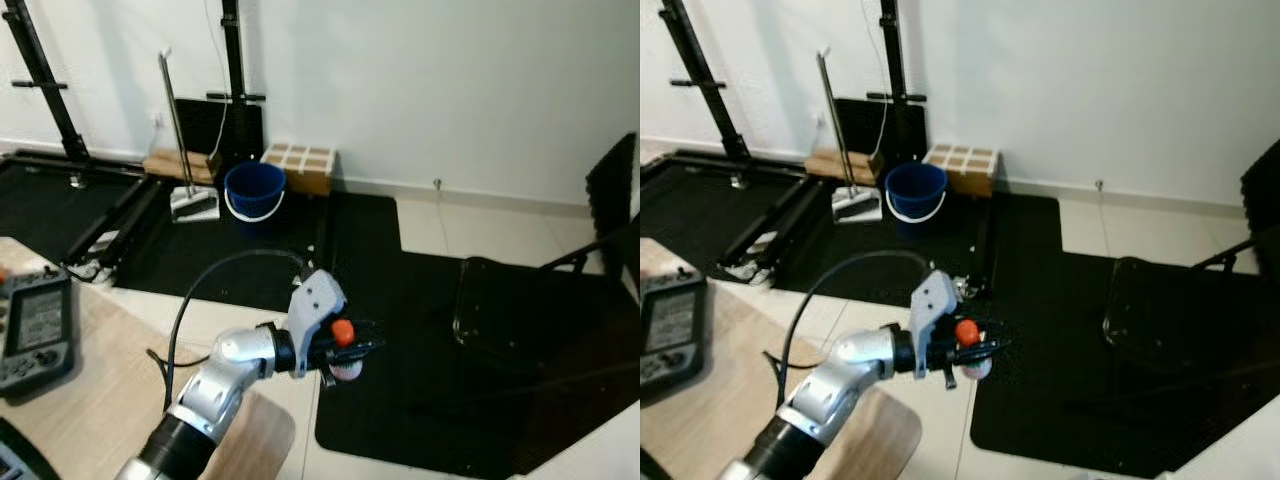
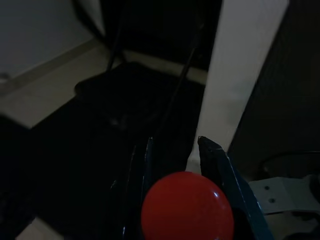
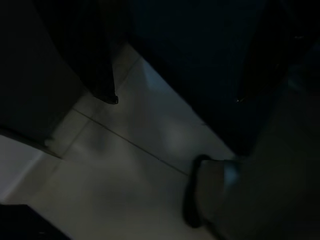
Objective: Restocking fridge
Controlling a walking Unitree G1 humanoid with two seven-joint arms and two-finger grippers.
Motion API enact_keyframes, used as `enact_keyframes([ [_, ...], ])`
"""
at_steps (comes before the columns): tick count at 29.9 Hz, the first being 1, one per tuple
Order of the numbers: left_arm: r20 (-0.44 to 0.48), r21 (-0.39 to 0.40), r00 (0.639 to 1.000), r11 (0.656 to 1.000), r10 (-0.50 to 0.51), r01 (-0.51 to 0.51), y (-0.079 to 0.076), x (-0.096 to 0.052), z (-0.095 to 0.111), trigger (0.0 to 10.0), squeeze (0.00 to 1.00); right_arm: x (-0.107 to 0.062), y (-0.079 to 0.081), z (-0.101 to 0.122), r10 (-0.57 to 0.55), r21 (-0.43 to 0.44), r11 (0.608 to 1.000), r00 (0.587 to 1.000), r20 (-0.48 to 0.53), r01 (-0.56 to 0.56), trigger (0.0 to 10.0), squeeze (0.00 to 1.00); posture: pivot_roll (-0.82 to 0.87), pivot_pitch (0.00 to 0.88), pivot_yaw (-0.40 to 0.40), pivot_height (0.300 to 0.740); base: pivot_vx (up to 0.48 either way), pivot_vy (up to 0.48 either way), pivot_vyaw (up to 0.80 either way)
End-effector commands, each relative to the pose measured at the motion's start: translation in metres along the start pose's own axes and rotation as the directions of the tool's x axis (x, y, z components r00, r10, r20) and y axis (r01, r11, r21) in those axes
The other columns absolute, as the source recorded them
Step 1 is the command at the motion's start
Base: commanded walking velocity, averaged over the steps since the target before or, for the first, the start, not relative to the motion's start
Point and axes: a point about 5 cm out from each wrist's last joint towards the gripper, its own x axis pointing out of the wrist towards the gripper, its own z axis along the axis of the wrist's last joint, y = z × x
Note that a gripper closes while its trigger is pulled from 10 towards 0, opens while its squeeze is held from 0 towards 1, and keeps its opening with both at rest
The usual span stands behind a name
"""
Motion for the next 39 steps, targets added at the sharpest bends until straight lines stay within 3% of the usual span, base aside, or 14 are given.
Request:
enact_keyframes([
  [1, -0.01, 0.015, 1.0, 1.0, 0.005, -0.005, -0.0012, 0.0008, -0.0028, 10.0, 0.0, -0.0004, -0.0026, 0.0009, -0.011, 0.015, 1.0, 1.0, 0.012, 0.011, 10.0, 0.0, 0.07, 0.0, 0.009, 0.74, 0.0, -0.469, 0.0],
  [6, -0.013, 0.013, 1.0, 1.0, 0.021, -0.021, 0.0012, -0.0001, -0.004, 10.0, 0.0, -0.0004, -0.0021, 0.0007, -0.01, 0.016, 1.0, 1.0, 0.014, 0.01, 10.0, 0.0, 0.08, 0.0, 0.007, 0.74, 0.0, -0.469, 0.0],
  [23, 0.008, 0.014, 0.999, 0.999, 0.045, -0.045, 0.0034, 0.0015, -0.0035, 10.0, 0.0, -0.0012, -0.0052, -0.0029, -0.019, 0.011, 1.0, 1.0, 0.006, 0.018, 10.0, 0.0, 0.07, 0.0, 0.0, 0.74, 0.0, 0.0, 0.0],
  [31, 0.009, 0.008, 0.999, 0.999, 0.034, -0.034, 0.0006, 0.0016, -0.0049, 10.0, 0.0, -0.0015, -0.0063, -0.004, -0.021, 0.008, 1.0, 1.0, 0.004, 0.021, 10.0, 0.0, 0.07, 0.0, -0.003, 0.74, 0.0, -0.48, 0.0],
  [39, 0.015, 0.007, 0.999, 0.999, 0.035, -0.035, 0.0005, 0.0035, -0.0069, 10.0, 0.0, -0.0018, -0.0072, -0.0054, -0.024, 0.008, 1.0, 1.0, 0.001, 0.024, 10.0, 0.0, 0.07, 0.0, -0.003, 0.74, 0.0, 0.0, 0.0],
])
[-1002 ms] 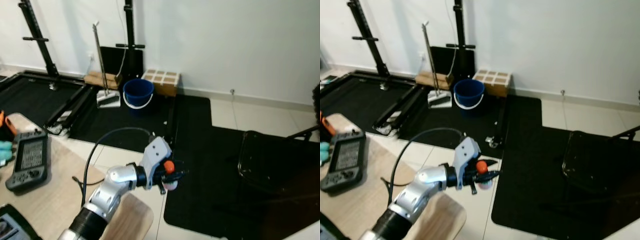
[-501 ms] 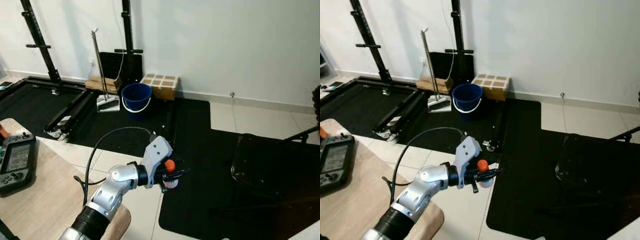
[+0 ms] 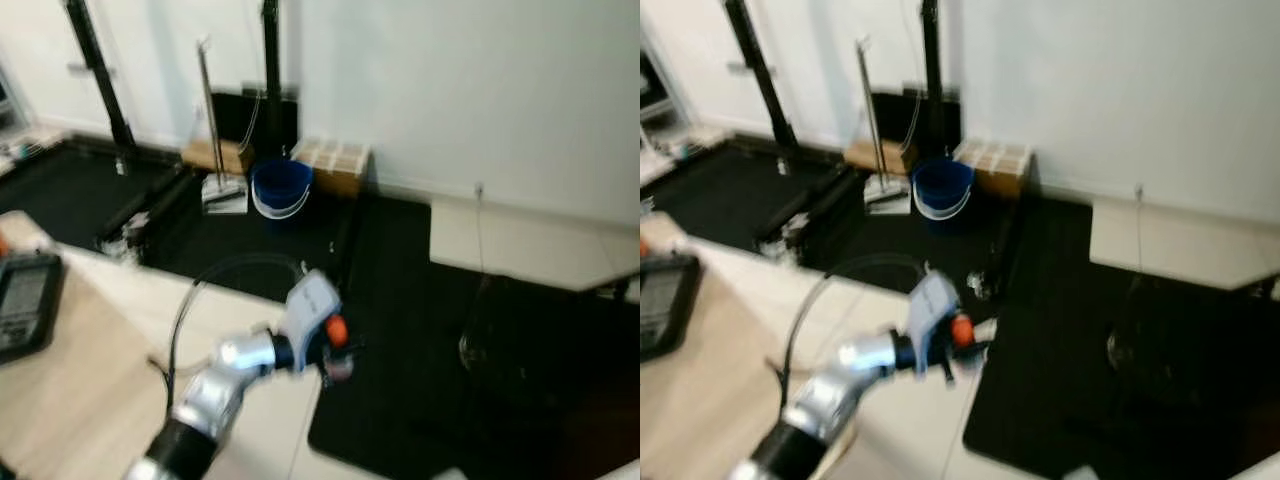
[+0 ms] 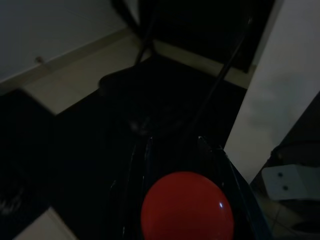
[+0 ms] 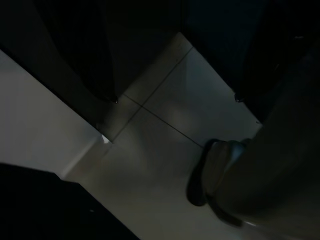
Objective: Restocking fridge
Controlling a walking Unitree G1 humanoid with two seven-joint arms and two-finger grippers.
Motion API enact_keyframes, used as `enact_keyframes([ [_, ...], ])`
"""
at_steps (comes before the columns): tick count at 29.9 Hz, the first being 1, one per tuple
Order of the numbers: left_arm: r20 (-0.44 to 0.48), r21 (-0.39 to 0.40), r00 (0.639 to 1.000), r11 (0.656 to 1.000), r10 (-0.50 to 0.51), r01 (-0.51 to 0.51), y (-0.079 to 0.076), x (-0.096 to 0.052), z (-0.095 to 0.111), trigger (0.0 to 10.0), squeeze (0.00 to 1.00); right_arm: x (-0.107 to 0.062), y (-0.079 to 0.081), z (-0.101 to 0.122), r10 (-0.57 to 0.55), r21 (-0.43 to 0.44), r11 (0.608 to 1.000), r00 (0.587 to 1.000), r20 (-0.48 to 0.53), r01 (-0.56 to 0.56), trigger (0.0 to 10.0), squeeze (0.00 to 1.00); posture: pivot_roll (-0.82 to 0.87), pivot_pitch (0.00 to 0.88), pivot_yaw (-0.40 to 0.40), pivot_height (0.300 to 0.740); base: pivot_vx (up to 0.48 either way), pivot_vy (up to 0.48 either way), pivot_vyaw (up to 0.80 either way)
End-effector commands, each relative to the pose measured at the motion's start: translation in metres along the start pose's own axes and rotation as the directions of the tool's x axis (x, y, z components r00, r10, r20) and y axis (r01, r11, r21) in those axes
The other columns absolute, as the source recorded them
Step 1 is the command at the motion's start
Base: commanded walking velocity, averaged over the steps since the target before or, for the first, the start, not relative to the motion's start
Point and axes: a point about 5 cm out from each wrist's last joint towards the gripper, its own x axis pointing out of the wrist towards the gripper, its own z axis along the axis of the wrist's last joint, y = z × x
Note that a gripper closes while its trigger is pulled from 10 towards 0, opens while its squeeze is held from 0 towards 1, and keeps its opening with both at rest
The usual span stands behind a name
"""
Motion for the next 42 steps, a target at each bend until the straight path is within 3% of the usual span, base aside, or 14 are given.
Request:
enact_keyframes([
  [1, 0.011, 0.001, 1.0, 1.0, -0.016, 0.016, -0.002, -0.002, -0.001, 10.0, 0.0, 0.001, 0.007, -0.002, 0.014, 0.016, 1.0, 1.0, -0.006, -0.014, 10.0, 0.0, 0.07, 0.0, -0.003, 0.74, 0.0, 0.0, 0.0],
  [18, -0.047, -0.008, 0.999, 1.0, -0.01, 0.009, -0.004, -0.002, -0.022, 10.0, 0.0, 0.0, 0.007, -0.007, 0.012, 0.012, 1.0, 1.0, -0.024, -0.011, 10.0, 0.0, 0.06, 0.0, 0.002, 0.74, 0.0, 0.0, -0.21],
  [32, -0.053, 0.003, 0.999, 1.0, 0.008, -0.008, -0.002, -0.001, -0.026, 10.0, 0.0, 0.001, 0.008, -0.006, 0.013, 0.02, 1.0, 1.0, -0.023, -0.013, 10.0, 0.0, 0.06, 0.0, 0.002, 0.74, 0.0, 0.0, -0.17],
  [42, -0.054, 0.01, 0.998, 1.0, 0.015, -0.014, -0.001, -0.001, -0.027, 10.0, 0.0, 0.001, 0.008, -0.005, 0.012, 0.02, 1.0, 1.0, -0.019, -0.012, 10.0, 0.0, 0.06, 0.0, 0.001, 0.74, 0.0, 0.0, -0.8],
])
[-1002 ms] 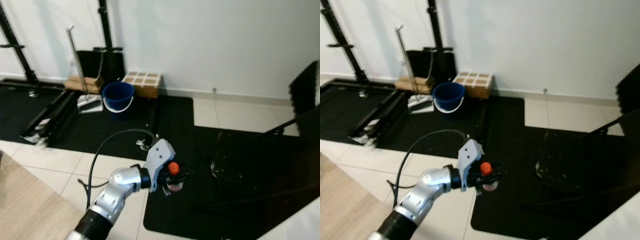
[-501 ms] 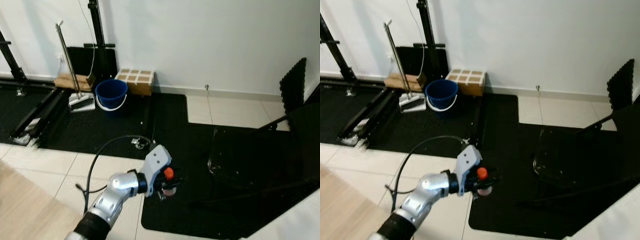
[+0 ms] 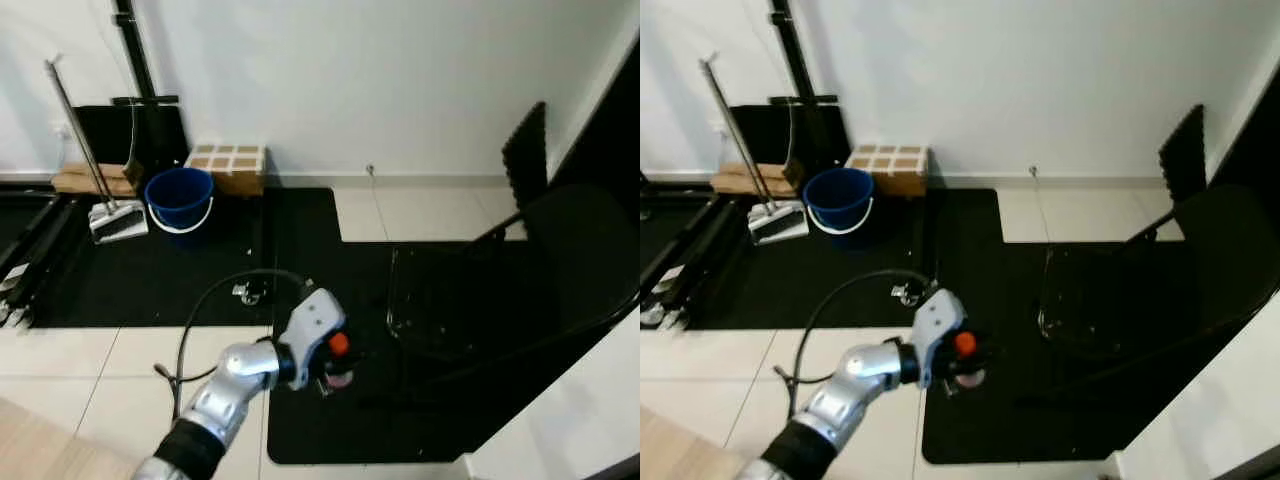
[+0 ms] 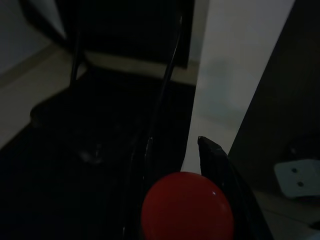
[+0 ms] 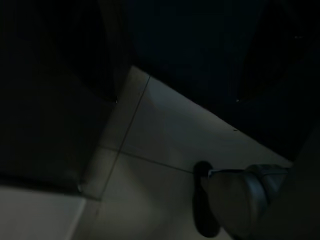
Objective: Restocking fridge
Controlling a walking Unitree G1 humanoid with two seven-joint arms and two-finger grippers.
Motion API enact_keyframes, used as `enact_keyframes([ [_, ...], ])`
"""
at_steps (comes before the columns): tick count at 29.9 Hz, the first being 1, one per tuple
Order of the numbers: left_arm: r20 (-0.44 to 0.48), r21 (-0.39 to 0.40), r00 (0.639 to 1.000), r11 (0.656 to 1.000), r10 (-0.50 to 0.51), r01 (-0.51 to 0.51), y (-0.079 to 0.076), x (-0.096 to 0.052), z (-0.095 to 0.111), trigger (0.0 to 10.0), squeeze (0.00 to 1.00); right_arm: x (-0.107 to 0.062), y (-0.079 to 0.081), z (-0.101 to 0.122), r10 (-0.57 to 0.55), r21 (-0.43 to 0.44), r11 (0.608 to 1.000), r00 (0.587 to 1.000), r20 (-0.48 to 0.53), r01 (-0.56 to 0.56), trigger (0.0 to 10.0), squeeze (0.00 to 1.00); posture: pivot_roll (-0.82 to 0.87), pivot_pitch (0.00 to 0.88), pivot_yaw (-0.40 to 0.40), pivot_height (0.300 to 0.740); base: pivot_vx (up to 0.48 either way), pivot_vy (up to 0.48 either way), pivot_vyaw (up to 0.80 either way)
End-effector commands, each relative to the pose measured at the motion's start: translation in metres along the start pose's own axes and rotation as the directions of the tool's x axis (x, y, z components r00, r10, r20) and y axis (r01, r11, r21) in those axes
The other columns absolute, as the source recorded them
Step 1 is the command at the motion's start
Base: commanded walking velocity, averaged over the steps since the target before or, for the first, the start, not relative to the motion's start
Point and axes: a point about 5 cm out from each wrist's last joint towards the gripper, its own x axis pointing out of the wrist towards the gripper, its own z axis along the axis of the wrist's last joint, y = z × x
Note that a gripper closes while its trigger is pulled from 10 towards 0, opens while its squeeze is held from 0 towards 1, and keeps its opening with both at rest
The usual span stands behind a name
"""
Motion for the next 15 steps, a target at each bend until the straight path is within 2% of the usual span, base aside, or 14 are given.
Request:
enact_keyframes([
  [1, -0.015, 0.001, 1.0, 1.0, 0.005, -0.005, 0.0, -0.001, -0.004, 10.0, 0.0, 0.0, 0.003, 0.002, 0.001, 0.019, 1.0, 1.0, 0.011, -0.002, 10.0, 0.0, 0.06, 0.0, 0.0, 0.74, 0.0, 0.0, -0.52],
  [15, -0.058, 0.004, 0.998, 1.0, 0.028, -0.028, 0.001, -0.003, -0.015, 10.0, 0.0, 0.001, 0.002, 0.004, -0.001, 0.02, 1.0, 1.0, 0.023, 0.0, 10.0, 0.0, 0.06, 0.0, 0.0, 0.74, 0.0, 0.0, 0.0],
])
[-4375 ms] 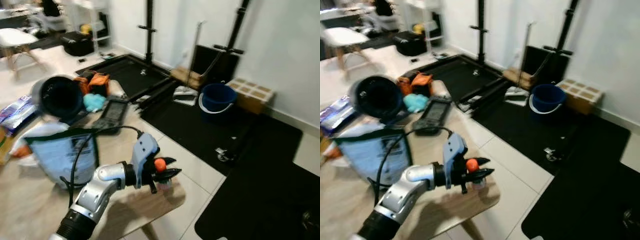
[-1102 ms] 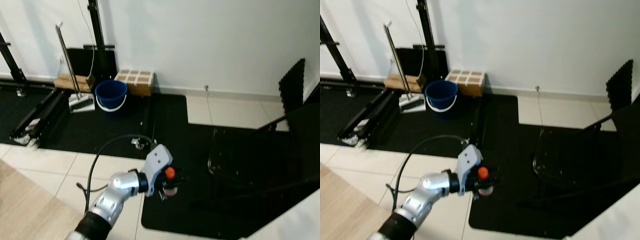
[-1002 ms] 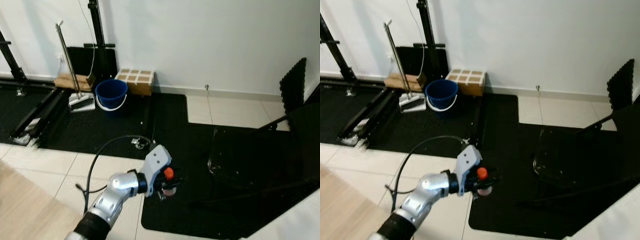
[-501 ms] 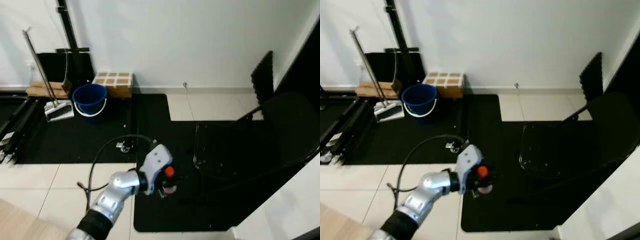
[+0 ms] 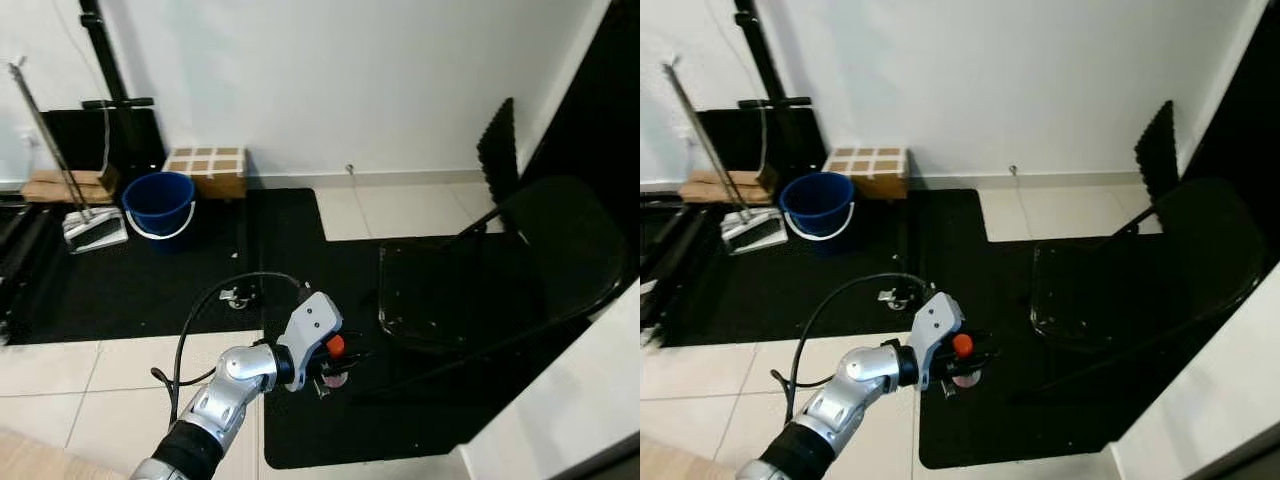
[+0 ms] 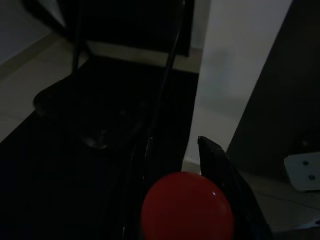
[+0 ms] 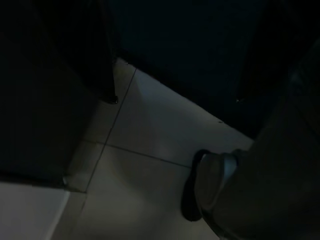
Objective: Restocking fridge
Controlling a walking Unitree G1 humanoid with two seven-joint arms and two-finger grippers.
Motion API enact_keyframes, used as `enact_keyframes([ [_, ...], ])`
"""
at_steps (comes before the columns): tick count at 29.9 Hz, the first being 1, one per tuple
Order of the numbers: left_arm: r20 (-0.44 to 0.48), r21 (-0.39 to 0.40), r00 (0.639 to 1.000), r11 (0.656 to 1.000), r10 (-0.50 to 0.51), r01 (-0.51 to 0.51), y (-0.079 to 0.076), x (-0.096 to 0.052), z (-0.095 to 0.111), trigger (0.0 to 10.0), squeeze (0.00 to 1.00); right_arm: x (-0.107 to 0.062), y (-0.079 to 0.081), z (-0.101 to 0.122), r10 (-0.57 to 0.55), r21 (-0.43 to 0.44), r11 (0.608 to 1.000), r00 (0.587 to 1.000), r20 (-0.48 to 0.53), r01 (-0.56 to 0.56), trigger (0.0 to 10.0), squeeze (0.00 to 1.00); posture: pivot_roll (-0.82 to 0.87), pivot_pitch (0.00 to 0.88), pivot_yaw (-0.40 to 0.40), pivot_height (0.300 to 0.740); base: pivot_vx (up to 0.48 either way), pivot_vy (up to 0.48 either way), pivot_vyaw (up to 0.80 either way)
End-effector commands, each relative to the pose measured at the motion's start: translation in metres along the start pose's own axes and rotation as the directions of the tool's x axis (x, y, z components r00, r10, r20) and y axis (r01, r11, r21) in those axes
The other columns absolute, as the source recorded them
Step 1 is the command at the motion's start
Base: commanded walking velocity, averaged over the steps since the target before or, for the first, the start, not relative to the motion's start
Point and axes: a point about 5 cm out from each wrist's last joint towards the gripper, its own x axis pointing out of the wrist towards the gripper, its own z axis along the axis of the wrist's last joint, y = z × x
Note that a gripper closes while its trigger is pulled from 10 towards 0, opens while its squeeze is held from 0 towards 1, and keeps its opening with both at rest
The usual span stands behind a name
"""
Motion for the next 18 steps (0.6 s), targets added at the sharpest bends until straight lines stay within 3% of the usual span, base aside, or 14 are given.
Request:
enact_keyframes([
  [1, -0.014, 0.011, 1.0, 1.0, 0.001, -0.001, -0.0003, -0.0001, -0.0027, 10.0, 0.0, -0.0005, -0.002, -0.0005, -0.006, 0.018, 1.0, 1.0, 0.01, 0.006, 10.0, 0.0, 0.06, 0.0, 0.0, 0.74, 0.0, 0.0, 0.0],
  [6, -0.021, 0.019, 0.999, 1.0, 0.024, -0.023, 0.0015, -0.0005, -0.0054, 10.0, 0.0, -0.0005, -0.002, -0.0008, -0.008, 0.02, 1.0, 1.0, 0.009, 0.008, 10.0, 0.0, 0.06, 0.0, 0.0, 0.74, 0.0, 0.0, 0.0],
  [13, -0.033, 0.013, 0.999, 1.0, 0.018, -0.018, 0.0004, -0.0005, -0.0083, 10.0, 0.0, -0.0004, -0.0023, -0.0001, -0.009, 0.022, 1.0, 1.0, 0.01, 0.009, 10.0, 0.0, 0.06, 0.0, 0.0, 0.74, 0.0, -0.474, 0.0],
  [18, -0.04, 0.005, 0.999, 0.999, 0.037, -0.037, 0.0028, 0.0003, -0.0095, 10.0, 0.0, -0.0004, -0.0021, 0.0005, -0.007, 0.02, 1.0, 1.0, 0.012, 0.007, 10.0, 0.0, 0.06, 0.0, 0.0, 0.74, 0.0, 0.0, 0.0],
])
